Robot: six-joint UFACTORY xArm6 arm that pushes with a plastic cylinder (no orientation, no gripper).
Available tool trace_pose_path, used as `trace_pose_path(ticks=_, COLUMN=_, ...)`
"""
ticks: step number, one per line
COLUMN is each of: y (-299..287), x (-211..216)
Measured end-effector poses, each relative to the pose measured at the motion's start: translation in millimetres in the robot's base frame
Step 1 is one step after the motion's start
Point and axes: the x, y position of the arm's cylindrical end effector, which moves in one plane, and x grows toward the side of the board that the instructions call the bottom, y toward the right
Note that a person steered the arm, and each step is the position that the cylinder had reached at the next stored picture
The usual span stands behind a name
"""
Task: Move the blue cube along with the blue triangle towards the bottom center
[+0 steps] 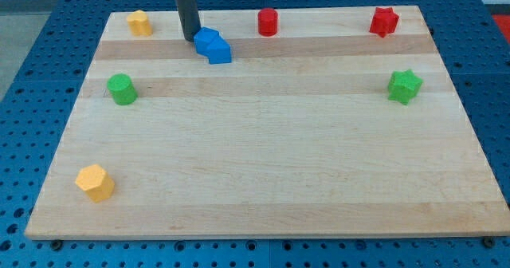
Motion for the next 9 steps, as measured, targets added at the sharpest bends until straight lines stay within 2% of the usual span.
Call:
trace_pose_path(ticks=4, y=42, x=35)
trace_pose_path(ticks=9, y=105, x=110)
